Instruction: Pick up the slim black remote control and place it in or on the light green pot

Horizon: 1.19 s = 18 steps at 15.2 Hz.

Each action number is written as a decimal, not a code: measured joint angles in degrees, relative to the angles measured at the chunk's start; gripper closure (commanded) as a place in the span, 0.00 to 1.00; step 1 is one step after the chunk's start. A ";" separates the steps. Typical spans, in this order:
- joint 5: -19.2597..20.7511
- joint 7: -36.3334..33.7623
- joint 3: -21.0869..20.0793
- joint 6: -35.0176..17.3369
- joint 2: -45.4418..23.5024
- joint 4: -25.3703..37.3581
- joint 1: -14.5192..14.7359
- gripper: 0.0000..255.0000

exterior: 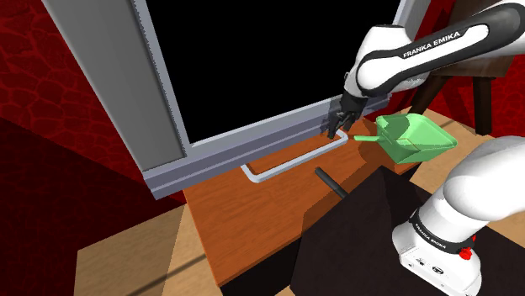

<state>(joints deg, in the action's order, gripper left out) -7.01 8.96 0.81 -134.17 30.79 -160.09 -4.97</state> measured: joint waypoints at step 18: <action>-29.05 21.78 -2.90 -38.57 -44.61 0.16 -3.44 0.00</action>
<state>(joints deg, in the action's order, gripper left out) -36.06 30.74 -2.09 -172.74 -13.82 -159.93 -8.41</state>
